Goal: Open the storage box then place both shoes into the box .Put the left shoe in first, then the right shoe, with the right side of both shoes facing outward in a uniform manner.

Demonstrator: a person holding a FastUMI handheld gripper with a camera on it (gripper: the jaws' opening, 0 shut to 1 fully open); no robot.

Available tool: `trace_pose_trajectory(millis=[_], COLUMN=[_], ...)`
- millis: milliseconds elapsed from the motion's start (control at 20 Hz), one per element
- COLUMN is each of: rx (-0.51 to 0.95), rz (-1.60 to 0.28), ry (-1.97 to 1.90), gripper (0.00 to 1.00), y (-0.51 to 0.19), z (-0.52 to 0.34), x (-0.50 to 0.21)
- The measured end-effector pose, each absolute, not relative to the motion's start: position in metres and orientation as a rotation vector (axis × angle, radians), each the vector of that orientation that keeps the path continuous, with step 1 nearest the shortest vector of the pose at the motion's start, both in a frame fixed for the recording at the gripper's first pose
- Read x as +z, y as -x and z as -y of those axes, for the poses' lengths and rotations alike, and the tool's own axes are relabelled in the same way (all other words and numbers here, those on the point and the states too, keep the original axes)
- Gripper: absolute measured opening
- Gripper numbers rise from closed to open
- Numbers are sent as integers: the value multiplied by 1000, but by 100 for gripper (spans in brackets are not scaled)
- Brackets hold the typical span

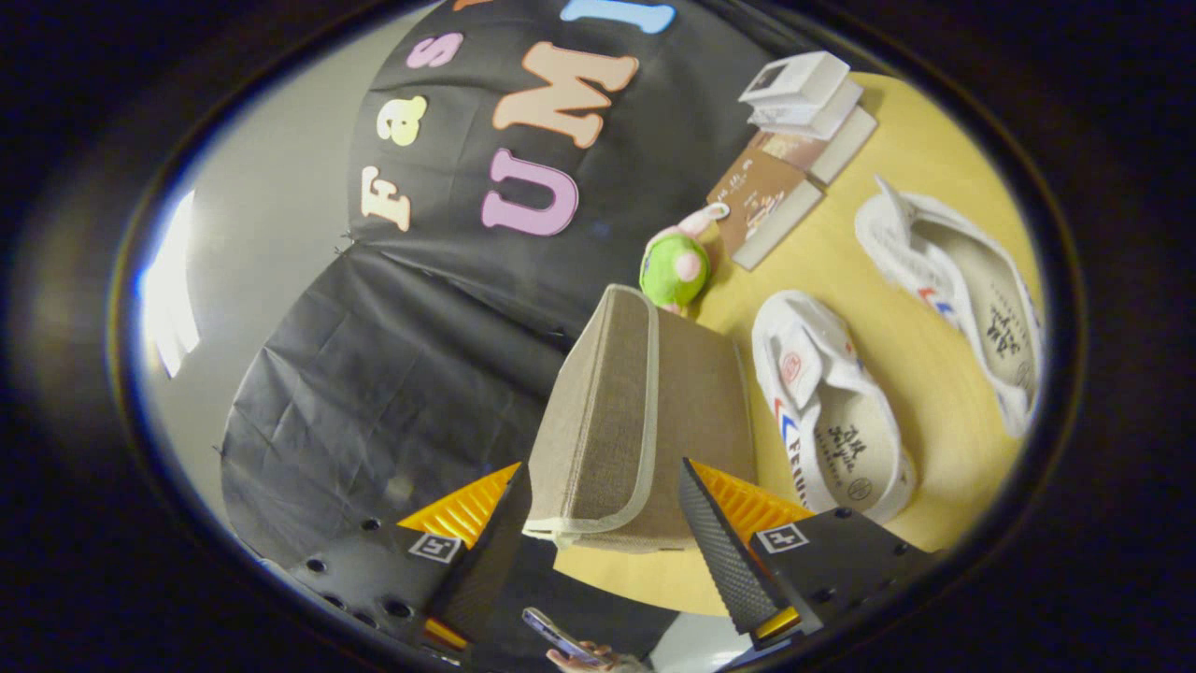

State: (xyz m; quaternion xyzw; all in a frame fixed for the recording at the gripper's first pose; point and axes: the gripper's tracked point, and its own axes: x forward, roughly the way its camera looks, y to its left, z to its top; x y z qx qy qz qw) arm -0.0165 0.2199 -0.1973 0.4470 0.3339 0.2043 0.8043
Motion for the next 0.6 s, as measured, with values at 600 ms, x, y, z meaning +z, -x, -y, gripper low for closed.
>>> trace_pose_trajectory(millis=[600], rx=[487], rz=[-739], ry=[-1265], gripper=[86], y=[9], z=[-235], x=[-209])
